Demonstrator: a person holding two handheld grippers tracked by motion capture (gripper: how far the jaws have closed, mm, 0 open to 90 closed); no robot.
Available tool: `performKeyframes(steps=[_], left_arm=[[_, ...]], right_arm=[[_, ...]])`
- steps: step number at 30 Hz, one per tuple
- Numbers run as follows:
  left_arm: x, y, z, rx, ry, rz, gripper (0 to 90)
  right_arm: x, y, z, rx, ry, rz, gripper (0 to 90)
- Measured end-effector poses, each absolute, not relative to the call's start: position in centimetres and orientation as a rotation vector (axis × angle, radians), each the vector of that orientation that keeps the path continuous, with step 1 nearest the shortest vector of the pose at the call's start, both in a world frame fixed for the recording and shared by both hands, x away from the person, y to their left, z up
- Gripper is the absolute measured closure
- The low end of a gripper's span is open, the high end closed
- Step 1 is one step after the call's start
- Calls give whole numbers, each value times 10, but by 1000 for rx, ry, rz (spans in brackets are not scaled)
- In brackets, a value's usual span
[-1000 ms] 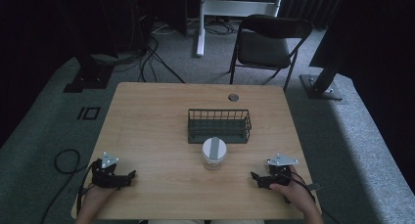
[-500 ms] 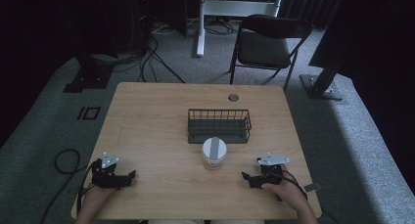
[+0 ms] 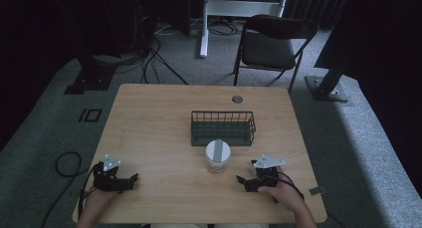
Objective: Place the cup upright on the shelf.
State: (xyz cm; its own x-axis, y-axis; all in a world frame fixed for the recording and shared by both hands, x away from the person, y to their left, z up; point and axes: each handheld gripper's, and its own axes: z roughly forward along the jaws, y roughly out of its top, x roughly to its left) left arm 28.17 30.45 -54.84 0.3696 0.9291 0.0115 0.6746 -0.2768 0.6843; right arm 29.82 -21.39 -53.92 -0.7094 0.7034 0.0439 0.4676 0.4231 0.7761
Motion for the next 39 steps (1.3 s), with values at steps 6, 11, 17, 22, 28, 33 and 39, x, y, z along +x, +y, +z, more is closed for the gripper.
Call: performKeyframes(steps=[6, 11, 17, 22, 28, 33, 39], left_arm=[[282, 304, -548, 2044, 1380, 560, 1], [282, 304, -548, 2044, 1381, 559, 1], [282, 304, -548, 2044, 1381, 559, 1], [282, 304, -548, 2043, 1381, 559, 2], [282, 304, -548, 2043, 1381, 559, 1], [282, 304, -548, 2043, 1381, 559, 2], [282, 304, -548, 2043, 1381, 559, 2]], right_arm=[[299, -205, -538, 989, 2393, 1201, 117], [299, -196, -537, 958, 2397, 1217, 117], [301, -187, -534, 937, 2395, 1246, 117], [302, -177, -531, 906, 2394, 1272, 117], [303, -167, -531, 897, 2377, 1320, 116], [304, -160, -532, 897, 2359, 1354, 116], [307, -151, -532, 908, 2337, 1376, 117]])
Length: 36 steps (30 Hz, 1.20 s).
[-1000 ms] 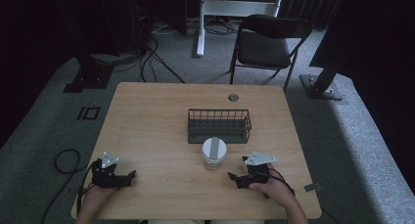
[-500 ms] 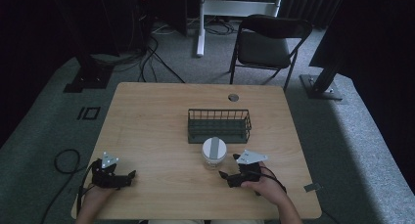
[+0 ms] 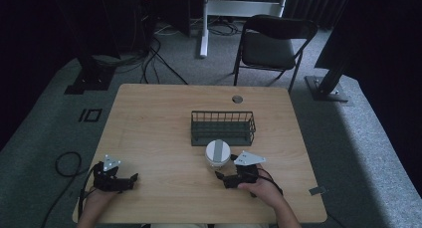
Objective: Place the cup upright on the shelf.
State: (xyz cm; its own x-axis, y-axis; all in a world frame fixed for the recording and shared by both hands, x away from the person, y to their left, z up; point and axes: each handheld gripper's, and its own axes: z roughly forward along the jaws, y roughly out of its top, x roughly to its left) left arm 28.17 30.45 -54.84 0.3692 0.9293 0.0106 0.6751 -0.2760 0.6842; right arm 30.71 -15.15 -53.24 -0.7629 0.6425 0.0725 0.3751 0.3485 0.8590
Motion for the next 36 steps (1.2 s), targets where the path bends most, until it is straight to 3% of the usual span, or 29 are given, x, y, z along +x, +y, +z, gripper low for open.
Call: performKeyframes(steps=[36], left_arm=[[282, 304, -548, 2044, 1381, 559, 2]], right_arm=[[319, -133, -532, 926, 2242, 1461, 129]])
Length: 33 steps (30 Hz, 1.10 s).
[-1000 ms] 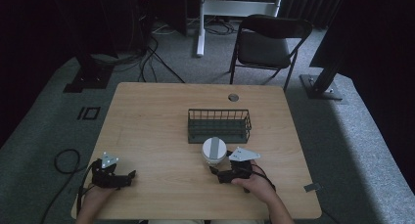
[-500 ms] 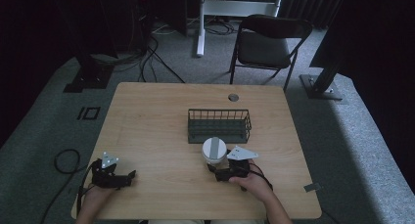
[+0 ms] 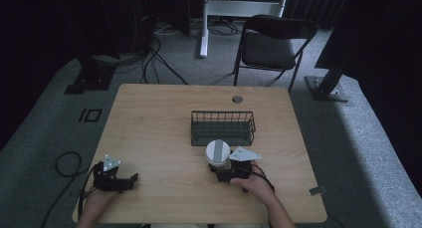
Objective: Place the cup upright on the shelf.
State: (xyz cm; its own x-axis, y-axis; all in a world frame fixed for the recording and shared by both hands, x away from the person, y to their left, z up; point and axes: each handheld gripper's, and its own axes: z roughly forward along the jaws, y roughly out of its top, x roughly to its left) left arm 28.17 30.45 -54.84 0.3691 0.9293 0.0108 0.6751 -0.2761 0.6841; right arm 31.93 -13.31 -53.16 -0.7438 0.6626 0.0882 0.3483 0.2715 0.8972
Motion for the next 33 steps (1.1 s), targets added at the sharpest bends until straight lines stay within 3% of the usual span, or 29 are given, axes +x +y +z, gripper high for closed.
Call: performKeyframes(steps=[33], left_arm=[[282, 304, -548, 2043, 1381, 559, 2]], right_arm=[[321, -131, -520, 973, 2221, 1451, 180]])
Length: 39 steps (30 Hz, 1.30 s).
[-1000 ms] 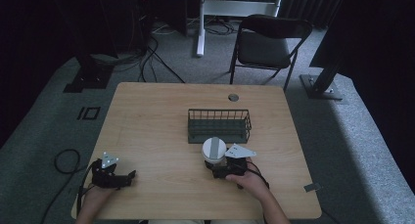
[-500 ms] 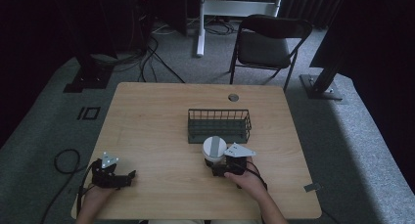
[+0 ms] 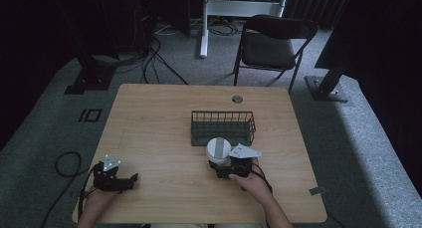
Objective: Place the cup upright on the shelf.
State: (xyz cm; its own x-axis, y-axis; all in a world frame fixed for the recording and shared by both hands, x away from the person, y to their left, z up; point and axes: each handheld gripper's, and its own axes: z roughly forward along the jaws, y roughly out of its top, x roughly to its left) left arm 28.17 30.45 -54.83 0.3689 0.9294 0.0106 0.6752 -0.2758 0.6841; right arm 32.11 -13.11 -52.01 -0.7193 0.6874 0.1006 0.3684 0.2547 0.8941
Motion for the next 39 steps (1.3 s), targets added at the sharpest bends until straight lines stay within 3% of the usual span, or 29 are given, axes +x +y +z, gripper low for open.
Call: performKeyframes(steps=[39], left_arm=[[282, 305, -548, 2044, 1382, 560, 2]], right_arm=[[342, -130, -443, 872, 2105, 1496, 181]])
